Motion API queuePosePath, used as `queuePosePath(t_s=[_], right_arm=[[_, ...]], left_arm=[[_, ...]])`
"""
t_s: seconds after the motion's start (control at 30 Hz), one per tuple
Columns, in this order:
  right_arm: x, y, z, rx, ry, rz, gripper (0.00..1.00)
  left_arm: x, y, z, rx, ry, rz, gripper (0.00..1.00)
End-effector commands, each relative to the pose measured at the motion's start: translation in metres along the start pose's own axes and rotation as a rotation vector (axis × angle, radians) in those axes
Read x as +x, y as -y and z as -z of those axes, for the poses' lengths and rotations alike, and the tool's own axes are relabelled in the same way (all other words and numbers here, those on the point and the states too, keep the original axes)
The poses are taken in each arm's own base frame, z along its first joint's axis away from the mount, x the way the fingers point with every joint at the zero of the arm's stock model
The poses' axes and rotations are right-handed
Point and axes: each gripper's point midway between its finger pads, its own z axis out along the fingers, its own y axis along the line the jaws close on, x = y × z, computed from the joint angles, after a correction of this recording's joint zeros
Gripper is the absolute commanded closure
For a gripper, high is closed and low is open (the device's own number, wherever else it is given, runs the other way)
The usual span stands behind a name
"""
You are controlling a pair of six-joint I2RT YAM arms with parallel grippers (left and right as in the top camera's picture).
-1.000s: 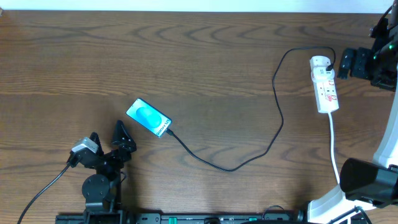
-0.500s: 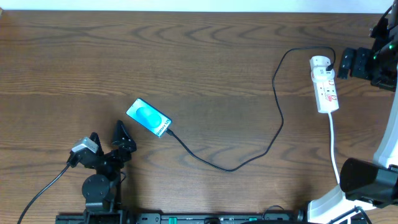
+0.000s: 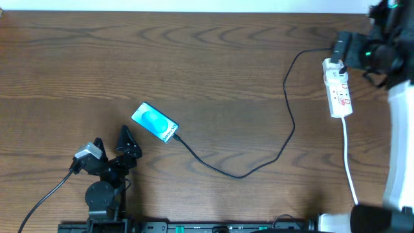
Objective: Plug charger to phone and switch on socket
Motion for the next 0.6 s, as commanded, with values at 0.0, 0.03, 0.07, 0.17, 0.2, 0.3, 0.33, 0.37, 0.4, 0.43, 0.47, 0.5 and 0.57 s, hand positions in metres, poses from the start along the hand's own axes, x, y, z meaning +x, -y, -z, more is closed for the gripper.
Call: queuePosePath(t_s=[0.0,0.03,0.07,0.17,0.2,0.3,0.33,0.37,0.4,0.43,0.47,0.5,0.57], right_arm=[[0.006,-0.032,0.010,-0.088,0.131,0.053,0.01],[0.007,-0.035,0.011,-0.096,0.153,0.059,0.01],[0.008,-0.042,0.014,-0.114,0.200,0.071,0.01],[0.016,-0.049,0.020,-0.142,0.280,0.087,0.01],[0.019,-0.050,0.022,-0.147,0.303,0.089,0.01],[0.031,-0.048,0.031,-0.161,0.400,0.093,0.01],[0.033,-0.047,0.033,-0.163,0.421,0.092,0.01],[0.037,-0.045,0.036,-0.159,0.453,0.091,0.01],[0.041,-0.042,0.038,-0.154,0.483,0.089,0.01],[0.044,-0.041,0.040,-0.153,0.504,0.089,0.01],[0.050,-0.039,0.043,-0.153,0.537,0.088,0.01],[0.055,-0.038,0.045,-0.154,0.562,0.092,0.01],[0.074,-0.030,0.049,-0.141,0.648,0.087,0.01]], left_arm=[[0.014,-0.011,-0.001,-0.037,-0.039,-0.027,0.05],[0.014,-0.011,-0.001,-0.037,-0.039,-0.027,0.05],[0.014,-0.011,-0.001,-0.037,-0.039,-0.028,0.05],[0.014,-0.011,-0.001,-0.037,-0.039,-0.027,0.05],[0.014,-0.011,-0.001,-0.037,-0.039,-0.027,0.05],[0.014,-0.011,-0.001,-0.037,-0.039,-0.027,0.05],[0.014,-0.011,-0.001,-0.037,-0.039,-0.027,0.05],[0.014,-0.011,-0.001,-0.037,-0.039,-0.027,0.05],[0.014,-0.011,-0.001,-0.037,-0.039,-0.027,0.05],[0.014,-0.011,-0.001,-0.037,-0.039,-0.027,0.05],[0.014,-0.011,-0.001,-0.037,-0.039,-0.027,0.05],[0.014,-0.011,-0.001,-0.037,-0.039,-0.027,0.05],[0.014,-0.011,-0.001,-0.037,-0.039,-0.027,0.05]])
